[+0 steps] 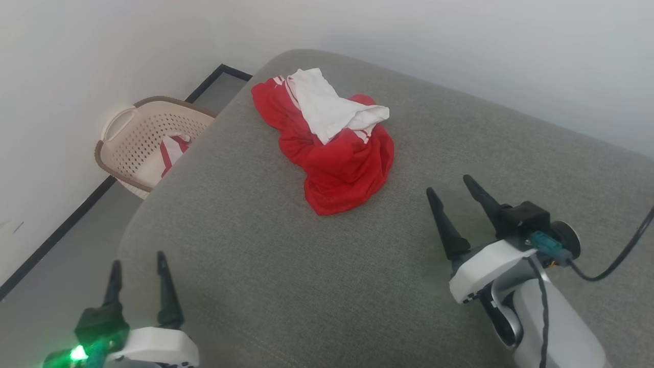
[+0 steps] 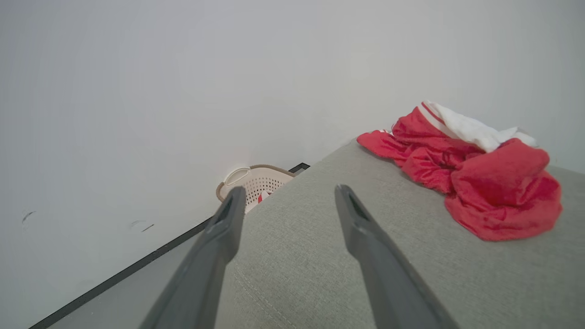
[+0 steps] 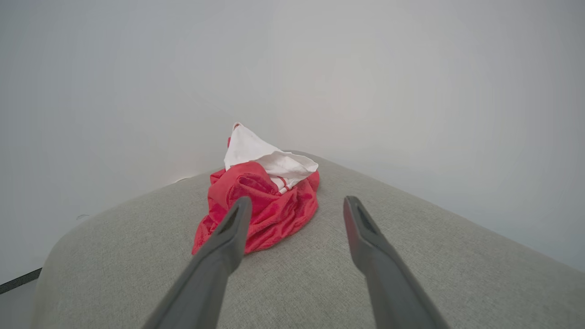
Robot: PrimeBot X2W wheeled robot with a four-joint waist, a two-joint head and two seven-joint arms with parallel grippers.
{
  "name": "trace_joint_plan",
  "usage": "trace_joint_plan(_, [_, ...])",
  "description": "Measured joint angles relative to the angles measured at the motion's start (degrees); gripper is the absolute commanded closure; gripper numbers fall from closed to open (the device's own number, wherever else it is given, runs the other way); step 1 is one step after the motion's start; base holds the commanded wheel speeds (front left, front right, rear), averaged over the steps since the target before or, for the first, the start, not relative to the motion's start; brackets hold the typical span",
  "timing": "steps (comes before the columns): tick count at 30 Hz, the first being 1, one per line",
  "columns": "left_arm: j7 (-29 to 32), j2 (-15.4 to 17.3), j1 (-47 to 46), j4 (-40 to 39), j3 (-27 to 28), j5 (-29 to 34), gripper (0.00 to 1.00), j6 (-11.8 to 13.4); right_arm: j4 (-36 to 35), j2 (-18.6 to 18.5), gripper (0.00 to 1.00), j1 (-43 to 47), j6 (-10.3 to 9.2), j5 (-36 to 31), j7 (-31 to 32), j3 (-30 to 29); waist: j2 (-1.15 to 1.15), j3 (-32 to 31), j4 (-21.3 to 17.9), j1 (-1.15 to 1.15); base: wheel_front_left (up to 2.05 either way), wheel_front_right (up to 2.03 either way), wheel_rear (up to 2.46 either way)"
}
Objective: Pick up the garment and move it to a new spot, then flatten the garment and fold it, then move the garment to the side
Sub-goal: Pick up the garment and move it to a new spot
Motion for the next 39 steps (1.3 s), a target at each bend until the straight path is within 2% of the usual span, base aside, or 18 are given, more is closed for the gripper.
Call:
trace_joint_plan(5, [0.0,0.5,-4.6,3.7,-3.1,1.6,0.00,-5.0,-0.6,-0.3,0.00,0.7,0.00,0.5,0.0,-2.9,0.00,-0.2,-0.9,0.00,0.00,0.00,0.00])
trace_joint_plan(8, [0.0,2.7,-12.3,10.9,-6.8,4.1,0.00,-8.8,-1.8,-0.6,0.00,3.3,0.00,0.1,0.0,-5.0,0.00,0.1,-1.5,0.00,0.00,0.00,0.00])
trace_joint_plan(11, [0.0,3.6,-21.5,17.9,-8.2,4.2,0.00,-10.8,-2.5,-0.7,0.00,3.7,-0.01,-0.8,0.0,-4.8,0.00,0.7,-3.3,0.00,0.00,0.00,0.00])
trace_joint_plan(16, [0.9,5.3,-37.8,31.8,-7.9,0.4,0.00,-13.0,-3.9,-2.0,0.00,1.7,0.00,-1.1,0.0,-4.8,0.00,3.7,-7.7,0.00,0.00,0.00,0.00])
trace_joint_plan(20, [9.0,6.4,-47.7,44.2,-6.2,-6.3,0.00,-13.7,-4.5,-2.3,0.00,-0.2,-0.01,-1.1,0.0,-4.2,0.00,6.8,-11.8,0.00,0.00,0.00,0.00])
trace_joint_plan(22, [13.2,8.6,-52.0,48.7,-5.5,-8.8,0.00,-13.9,-4.9,-2.1,0.00,-1.5,0.00,-1.1,0.0,-3.8,0.00,8.2,-14.0,0.00,0.00,0.00,0.00])
trace_joint_plan(25, [20.8,11.0,-56.3,53.1,-6.0,-13.4,0.00,-13.9,-5.5,-1.7,0.00,-3.0,-0.01,-1.0,0.0,-3.1,0.00,10.2,-17.5,0.00,0.00,0.00,0.00])
trace_joint_plan(26, [20.8,11.0,-56.3,53.1,-6.0,-13.4,0.00,-13.9,-5.5,-1.7,0.00,-3.0,-0.01,-1.0,0.0,-3.1,0.00,10.2,-17.5,0.00,0.00,0.00,0.00])
trace_joint_plan(31, [35.7,14.8,-60.1,58.0,-7.3,-19.1,0.00,-13.9,-7.2,-1.5,0.00,-4.2,-0.01,-0.8,0.0,-2.3,0.00,13.4,-22.9,0.00,0.00,0.00,0.00])
trace_joint_plan(34, [39.8,17.4,-61.0,59.7,-7.6,-20.8,0.00,-13.9,-8.2,-1.1,0.00,-5.3,-0.01,-0.5,0.0,-2.0,0.00,15.4,-25.5,0.00,0.00,0.00,0.00])
trace_joint_plan(39, [42.1,19.5,-61.0,60.9,-7.9,-23.4,0.00,-13.9,-9.9,-1.4,0.00,-6.5,-0.01,-0.4,0.0,-1.0,0.00,18.8,-29.5,0.00,0.00,0.00,0.00])
